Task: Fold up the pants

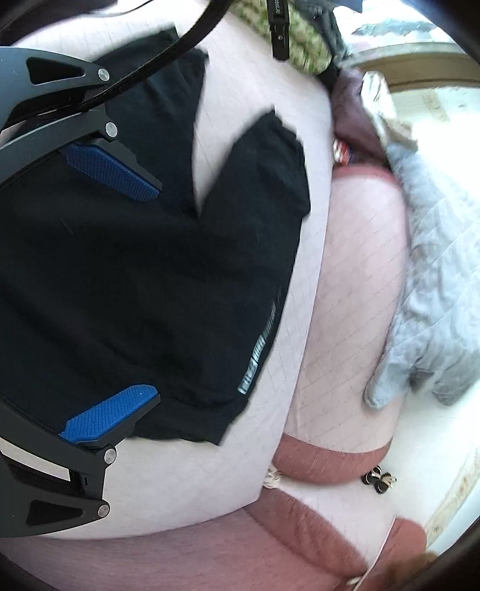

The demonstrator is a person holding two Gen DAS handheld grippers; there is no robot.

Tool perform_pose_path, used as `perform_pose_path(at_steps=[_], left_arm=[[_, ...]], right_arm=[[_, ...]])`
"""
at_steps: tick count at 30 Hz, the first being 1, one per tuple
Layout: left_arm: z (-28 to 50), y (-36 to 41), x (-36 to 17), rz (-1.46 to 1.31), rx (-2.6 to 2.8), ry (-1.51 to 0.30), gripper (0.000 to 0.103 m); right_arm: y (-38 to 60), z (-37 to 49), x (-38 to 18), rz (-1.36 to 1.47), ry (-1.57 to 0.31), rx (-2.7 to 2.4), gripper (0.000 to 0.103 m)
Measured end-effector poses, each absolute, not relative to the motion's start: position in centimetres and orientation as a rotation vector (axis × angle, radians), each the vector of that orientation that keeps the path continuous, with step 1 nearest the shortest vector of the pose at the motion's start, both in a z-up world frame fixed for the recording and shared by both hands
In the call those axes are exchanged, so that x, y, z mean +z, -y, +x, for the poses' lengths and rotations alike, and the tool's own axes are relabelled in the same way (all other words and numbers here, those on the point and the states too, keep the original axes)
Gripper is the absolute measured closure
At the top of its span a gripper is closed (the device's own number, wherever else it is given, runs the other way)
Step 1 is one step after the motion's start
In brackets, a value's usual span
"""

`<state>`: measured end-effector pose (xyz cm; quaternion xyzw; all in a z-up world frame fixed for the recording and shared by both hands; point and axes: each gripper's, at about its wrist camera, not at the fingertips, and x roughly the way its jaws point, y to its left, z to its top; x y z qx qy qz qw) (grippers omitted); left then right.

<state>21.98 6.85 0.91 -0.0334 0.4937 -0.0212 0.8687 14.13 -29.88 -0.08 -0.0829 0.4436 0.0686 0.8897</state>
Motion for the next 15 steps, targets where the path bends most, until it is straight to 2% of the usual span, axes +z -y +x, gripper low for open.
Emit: perform_pose_path(at_steps=[8, 15], left_arm=[[33.6, -8.6, -4.8, -0.167, -0.049, -1.085, 0.005], [37.6, -7.3, -7.3, -0.113, -0.160, -1.126, 0.002]], right_arm=[[32.2, 27.7, -3.6, -0.084, -1.029, 0.189, 0.002], [31.7, 33.7, -7.2, -0.145, -1.112, 0.237, 0.002]])
